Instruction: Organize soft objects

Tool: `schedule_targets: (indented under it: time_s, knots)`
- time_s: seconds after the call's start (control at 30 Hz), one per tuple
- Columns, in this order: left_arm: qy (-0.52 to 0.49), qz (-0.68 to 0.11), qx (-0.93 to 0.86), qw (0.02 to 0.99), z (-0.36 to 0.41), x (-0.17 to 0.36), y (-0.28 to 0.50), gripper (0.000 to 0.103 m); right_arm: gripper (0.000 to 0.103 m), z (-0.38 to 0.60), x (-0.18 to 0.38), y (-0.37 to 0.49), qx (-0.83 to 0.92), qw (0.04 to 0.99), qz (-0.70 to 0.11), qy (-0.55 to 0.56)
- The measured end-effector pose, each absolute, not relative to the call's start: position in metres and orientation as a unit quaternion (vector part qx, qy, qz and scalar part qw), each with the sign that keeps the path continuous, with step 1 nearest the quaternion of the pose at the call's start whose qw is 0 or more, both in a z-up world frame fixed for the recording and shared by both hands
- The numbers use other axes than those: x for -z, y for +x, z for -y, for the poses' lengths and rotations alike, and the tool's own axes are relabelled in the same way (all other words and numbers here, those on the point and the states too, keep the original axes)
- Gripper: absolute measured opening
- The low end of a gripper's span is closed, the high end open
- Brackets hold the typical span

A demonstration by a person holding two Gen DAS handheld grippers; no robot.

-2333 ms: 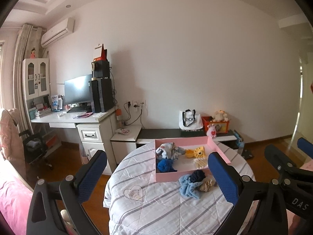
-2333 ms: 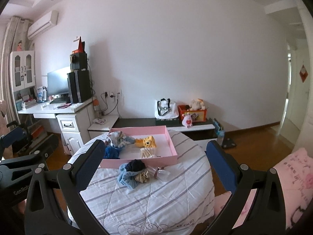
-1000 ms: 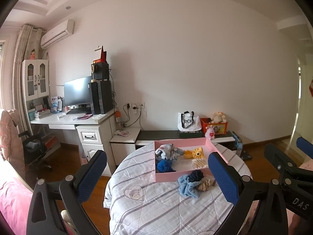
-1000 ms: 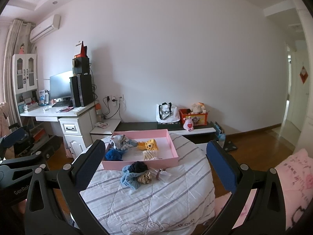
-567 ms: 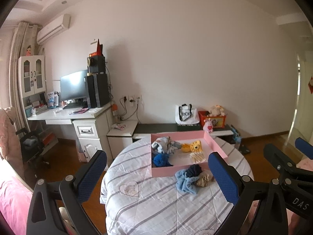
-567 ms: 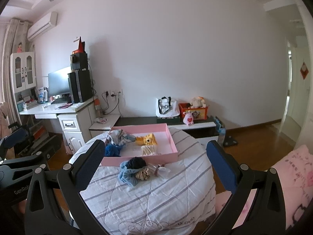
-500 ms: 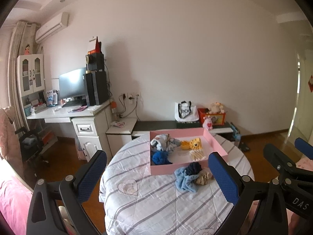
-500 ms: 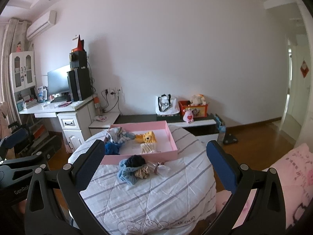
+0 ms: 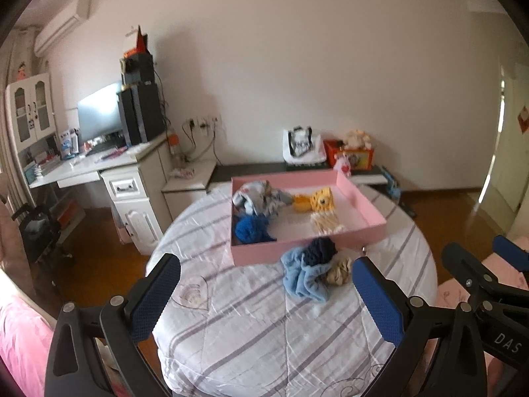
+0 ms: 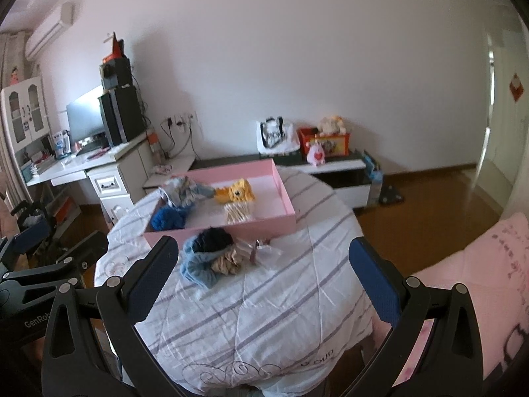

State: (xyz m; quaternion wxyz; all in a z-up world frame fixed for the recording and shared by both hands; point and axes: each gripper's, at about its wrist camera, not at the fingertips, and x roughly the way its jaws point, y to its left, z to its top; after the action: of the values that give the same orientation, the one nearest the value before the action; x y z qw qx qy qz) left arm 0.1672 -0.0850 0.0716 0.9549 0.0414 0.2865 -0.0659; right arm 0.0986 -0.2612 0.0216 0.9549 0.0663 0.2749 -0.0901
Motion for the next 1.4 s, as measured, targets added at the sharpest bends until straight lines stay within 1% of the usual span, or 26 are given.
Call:
schedule_targets:
  time_s: [0.33, 0.63, 0.9, 1.2, 1.37, 1.4]
  knots:
    - [0.058, -0.36, 0.073, 0.928, 0.103, -0.028, 0.23, 0.103, 0.103, 0.28, 0.022, 0.133, 0.082, 0.932, -0.343, 0.085]
    - [0.064, -0.421, 0.071, 0.902, 0.112, 0.016, 0.285, 0.103, 0.103, 0.297, 0.053, 0.169, 0.092, 0.912, -0.387, 0.095]
    - [0.06, -0.444, 0.078, 0.891, 0.115, 0.048, 0.322, 0.103, 0.103, 0.316, 0.081, 0.208, 0.093, 0.893, -0.427, 0.105]
    - [0.051, -0.462, 0.1, 0.88, 0.115, 0.073, 0.359, 0.103, 0.103, 0.305, 0.114, 0.253, 0.071, 0.878, -0.469, 0.068]
    - [0.047, -0.47, 0.111, 0.875, 0.116, 0.082, 0.373, 0.103, 0.099, 0.296, 0.122, 0.269, 0.051, 0.878, -0.474, 0.051]
    - [0.046, -0.472, 0.111, 0.874, 0.116, 0.083, 0.375, 0.103, 0.097, 0.295, 0.123, 0.272, 0.045, 0.878, -0.474, 0.049]
